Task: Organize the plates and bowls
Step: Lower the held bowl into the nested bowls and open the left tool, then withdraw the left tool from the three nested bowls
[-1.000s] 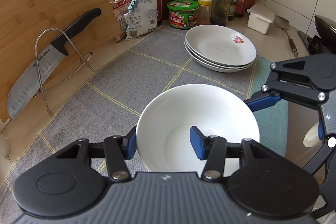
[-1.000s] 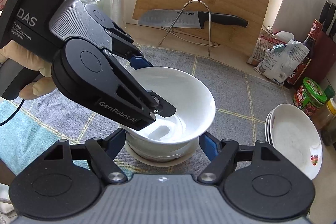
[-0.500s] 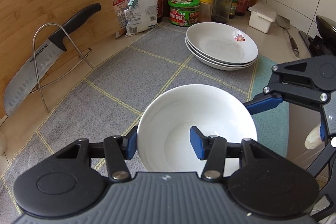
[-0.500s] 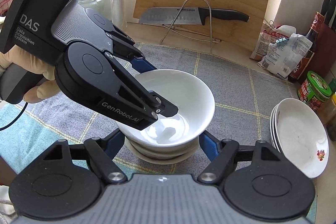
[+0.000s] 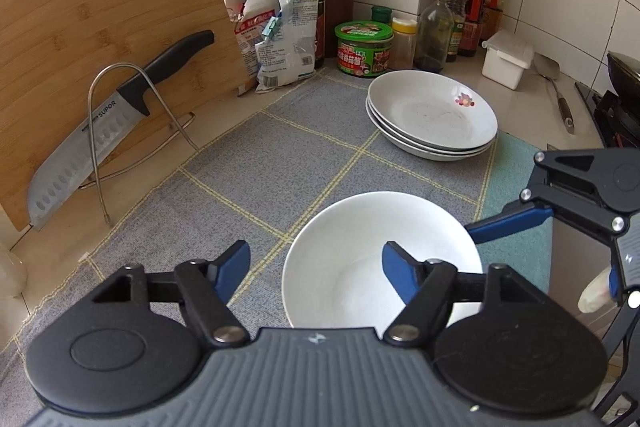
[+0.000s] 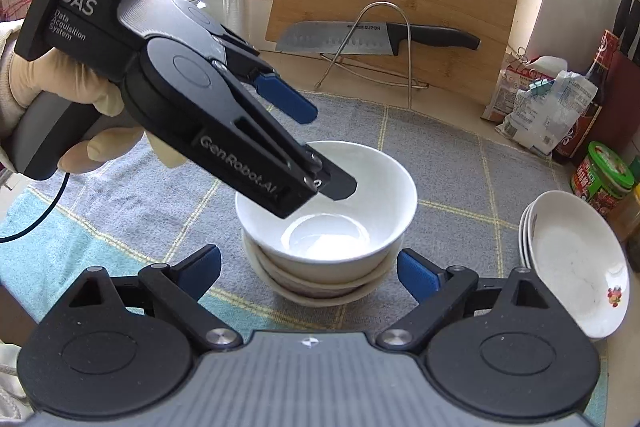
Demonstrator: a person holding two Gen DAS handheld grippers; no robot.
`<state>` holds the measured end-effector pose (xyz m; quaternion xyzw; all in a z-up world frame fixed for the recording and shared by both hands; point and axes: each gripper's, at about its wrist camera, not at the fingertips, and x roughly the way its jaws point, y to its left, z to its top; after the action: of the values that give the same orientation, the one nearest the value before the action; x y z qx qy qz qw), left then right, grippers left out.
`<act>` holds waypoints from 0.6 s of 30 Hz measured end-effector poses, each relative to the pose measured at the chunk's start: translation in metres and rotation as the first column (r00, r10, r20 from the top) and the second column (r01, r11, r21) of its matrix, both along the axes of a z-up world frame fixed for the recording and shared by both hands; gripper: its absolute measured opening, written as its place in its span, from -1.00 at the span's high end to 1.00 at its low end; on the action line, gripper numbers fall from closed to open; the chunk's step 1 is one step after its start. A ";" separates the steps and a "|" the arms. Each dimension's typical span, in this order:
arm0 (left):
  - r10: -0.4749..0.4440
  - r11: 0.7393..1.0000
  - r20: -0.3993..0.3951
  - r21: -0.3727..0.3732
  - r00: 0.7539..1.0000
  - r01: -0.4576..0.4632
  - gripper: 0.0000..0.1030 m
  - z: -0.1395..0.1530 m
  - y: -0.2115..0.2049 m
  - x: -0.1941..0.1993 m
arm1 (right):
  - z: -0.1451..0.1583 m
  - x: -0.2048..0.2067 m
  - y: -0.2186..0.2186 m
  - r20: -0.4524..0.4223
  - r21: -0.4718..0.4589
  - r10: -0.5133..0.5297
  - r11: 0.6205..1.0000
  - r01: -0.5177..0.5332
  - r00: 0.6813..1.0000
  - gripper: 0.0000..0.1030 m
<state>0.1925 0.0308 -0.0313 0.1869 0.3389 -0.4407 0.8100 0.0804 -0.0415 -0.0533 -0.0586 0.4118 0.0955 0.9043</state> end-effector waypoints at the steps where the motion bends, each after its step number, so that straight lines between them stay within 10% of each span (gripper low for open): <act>1: 0.009 1.000 0.008 -0.004 1.000 -0.009 -0.52 0.002 0.002 -0.001 | -0.001 -0.002 0.000 -0.007 0.018 0.004 1.000 -0.004 1.000 -0.88; 18: 0.082 0.995 -0.020 -0.055 0.996 -0.083 -0.70 0.004 0.040 -0.021 | 0.006 -0.009 0.001 0.029 0.028 -0.003 1.000 0.002 1.000 -0.93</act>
<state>0.1717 0.0705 -0.0272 0.1459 0.3411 -0.4180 0.8292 0.0716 -0.0402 -0.0469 -0.0466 0.3974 0.0992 0.9111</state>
